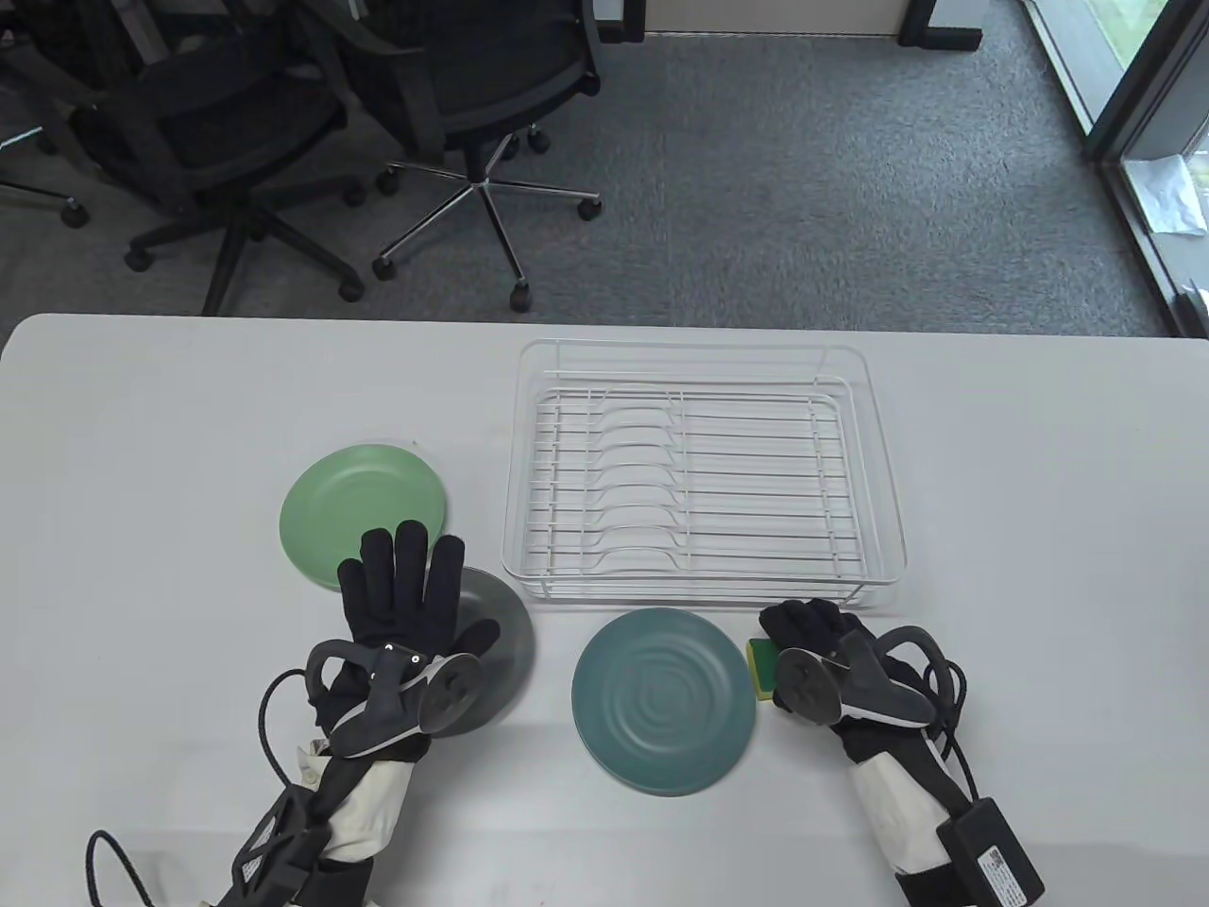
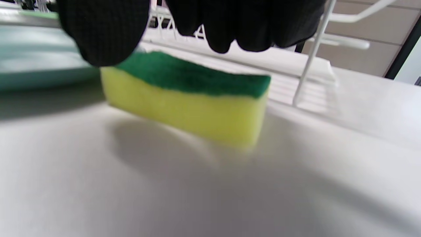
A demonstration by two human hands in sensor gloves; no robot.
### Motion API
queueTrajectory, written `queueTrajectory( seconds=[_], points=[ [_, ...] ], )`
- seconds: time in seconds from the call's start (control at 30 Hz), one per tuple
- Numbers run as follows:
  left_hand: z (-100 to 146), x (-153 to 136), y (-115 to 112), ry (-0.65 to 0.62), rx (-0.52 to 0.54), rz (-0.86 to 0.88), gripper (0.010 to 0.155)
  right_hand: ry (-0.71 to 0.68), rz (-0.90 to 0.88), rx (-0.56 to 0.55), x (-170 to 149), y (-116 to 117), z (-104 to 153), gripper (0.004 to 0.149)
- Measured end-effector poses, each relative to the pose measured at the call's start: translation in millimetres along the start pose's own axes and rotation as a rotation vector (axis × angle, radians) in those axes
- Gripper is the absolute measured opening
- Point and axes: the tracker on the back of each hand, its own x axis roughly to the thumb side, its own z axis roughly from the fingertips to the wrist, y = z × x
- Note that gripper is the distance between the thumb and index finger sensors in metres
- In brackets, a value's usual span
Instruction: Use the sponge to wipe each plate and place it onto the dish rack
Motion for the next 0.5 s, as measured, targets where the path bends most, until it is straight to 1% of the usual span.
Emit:
queueTrajectory(
  seconds=[0.1, 0.2, 0.37, 0.5],
  points=[
    [-0.1, 0.5, 0.0, -0.003, -0.003, -0.002, 0.092, 0.004, 0.003, 0.050, 0.1, 6.5, -3.7, 0.090],
    [-0.4, 1.6, -0.1, -0.003, -0.012, -0.005, 0.092, 0.027, 0.021, 0.075, 1.1, 12.6, -7.9, 0.089],
    [-1.5, 6.0, -0.5, -0.018, -0.034, 0.001, 0.092, 0.027, 0.017, 0.030, 0.8, 9.3, -7.4, 0.088],
    [-2.1, 18.6, 1.5, -0.065, -0.071, 0.015, 0.090, 0.036, -0.014, -0.022, -1.8, 2.7, -3.0, 0.088]
  ],
)
